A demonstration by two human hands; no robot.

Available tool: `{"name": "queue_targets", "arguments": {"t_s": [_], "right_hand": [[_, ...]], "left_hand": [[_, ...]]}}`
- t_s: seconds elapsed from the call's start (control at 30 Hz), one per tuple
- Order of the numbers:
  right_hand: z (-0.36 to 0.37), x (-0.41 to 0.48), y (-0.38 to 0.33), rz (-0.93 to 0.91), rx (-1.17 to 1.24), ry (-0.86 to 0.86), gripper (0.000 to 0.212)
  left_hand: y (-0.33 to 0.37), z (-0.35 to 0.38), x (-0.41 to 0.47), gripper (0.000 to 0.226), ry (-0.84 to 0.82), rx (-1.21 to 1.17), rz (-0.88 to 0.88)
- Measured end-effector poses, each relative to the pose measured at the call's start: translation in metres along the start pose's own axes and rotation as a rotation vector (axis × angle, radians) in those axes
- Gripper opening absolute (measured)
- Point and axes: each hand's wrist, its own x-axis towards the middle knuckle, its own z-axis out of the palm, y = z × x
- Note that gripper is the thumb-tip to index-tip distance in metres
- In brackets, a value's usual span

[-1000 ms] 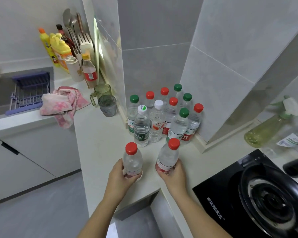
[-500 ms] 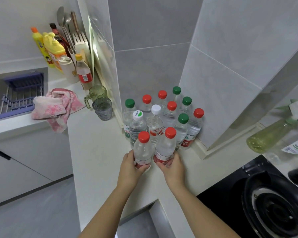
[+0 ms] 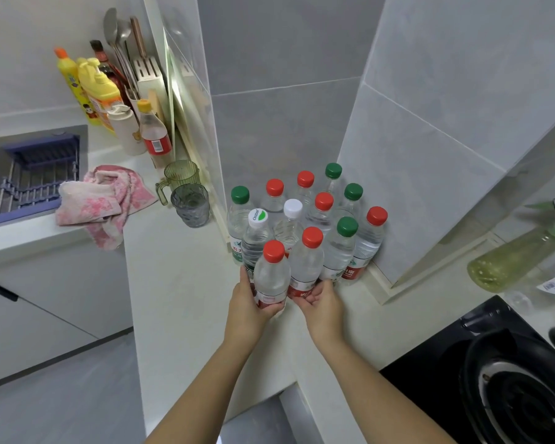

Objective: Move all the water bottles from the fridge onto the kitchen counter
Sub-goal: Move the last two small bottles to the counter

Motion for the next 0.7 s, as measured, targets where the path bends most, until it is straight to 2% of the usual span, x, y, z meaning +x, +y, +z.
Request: {"name": "queue_targets", "arguments": {"t_s": [0.1,0.27,0.3,0.37,0.43,0.47,0.57,0.7], "right_hand": [[0.001,0.000,-0.001,-0.008,-0.022,-0.009,0.048],[-0.007,-0.011,-0.003,0.011,-0.125,0.017,0.051],[-0.009,-0.014,-0.004,0.019,-0.174,0.050,0.055],[-0.015,-0.019,-0.008,0.067,-0.276,0.098,0.083],[-0.016,-0.023,-0.012,0.123,-0.350,0.067,0.114],[-0.015,-0.024,-0.015,0.143,-0.374,0.027,0.122],[-0.006,-0.023,-0.026,0.199,-0.405,-0.089,0.124],[0.005,-0.021,-0.036,0.250,-0.404,-0.112,0.123]], "left_hand": [[-0.006,0.000,0.002,0.093,-0.002,0.036,-0.036],[-0.009,-0.009,-0.002,0.128,-0.070,0.174,-0.113],[-0.011,-0.015,0.000,0.133,-0.101,0.221,-0.119],[-0.014,-0.026,0.008,0.144,-0.166,0.368,-0.154],[-0.016,-0.035,0.022,0.152,-0.229,0.546,-0.208],[-0.015,-0.037,0.029,0.154,-0.268,0.617,-0.209],[-0.005,-0.037,0.044,0.155,-0.381,0.700,-0.152],[-0.003,-0.034,0.050,0.155,-0.435,0.687,-0.136]]}}
